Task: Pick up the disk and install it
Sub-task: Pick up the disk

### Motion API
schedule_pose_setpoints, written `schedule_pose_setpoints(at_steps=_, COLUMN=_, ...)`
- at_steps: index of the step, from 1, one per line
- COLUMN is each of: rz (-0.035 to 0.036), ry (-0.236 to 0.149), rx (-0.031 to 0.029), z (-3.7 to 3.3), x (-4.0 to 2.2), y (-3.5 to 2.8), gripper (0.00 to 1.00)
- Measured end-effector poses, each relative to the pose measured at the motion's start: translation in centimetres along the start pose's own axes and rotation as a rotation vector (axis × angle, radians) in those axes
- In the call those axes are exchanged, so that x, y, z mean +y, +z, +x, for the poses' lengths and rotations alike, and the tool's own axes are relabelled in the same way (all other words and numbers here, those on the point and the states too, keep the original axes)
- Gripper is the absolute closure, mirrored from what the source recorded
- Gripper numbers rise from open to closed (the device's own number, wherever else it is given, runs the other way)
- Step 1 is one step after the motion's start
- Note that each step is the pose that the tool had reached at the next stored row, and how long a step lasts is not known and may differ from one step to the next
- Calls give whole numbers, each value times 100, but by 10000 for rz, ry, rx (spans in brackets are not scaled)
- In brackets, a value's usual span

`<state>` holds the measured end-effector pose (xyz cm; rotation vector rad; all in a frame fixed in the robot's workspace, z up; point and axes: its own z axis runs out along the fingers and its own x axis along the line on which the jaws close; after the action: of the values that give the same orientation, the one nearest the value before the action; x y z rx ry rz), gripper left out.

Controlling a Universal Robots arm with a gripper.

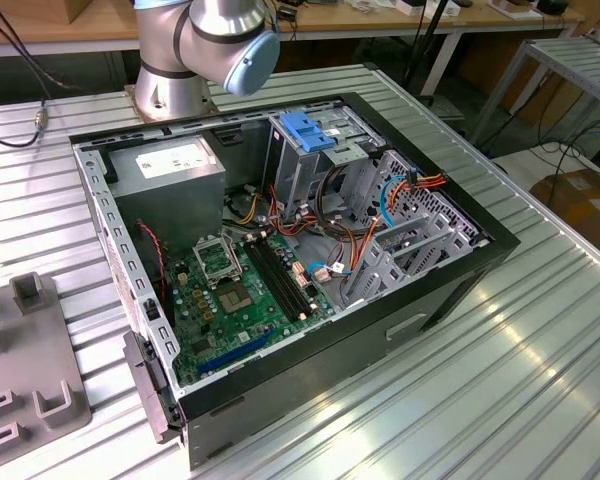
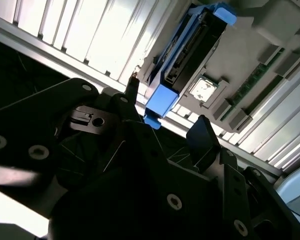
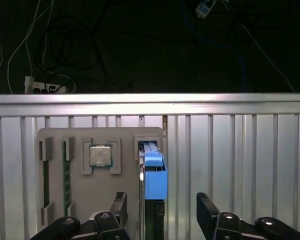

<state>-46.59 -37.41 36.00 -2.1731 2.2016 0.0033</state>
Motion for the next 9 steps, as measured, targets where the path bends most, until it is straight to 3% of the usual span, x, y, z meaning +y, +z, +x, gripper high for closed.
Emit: schedule_pose_setpoints(at_steps=9, rz=-48, ry=-8, rx=-1, z=23, x=25, y=179, gripper=34)
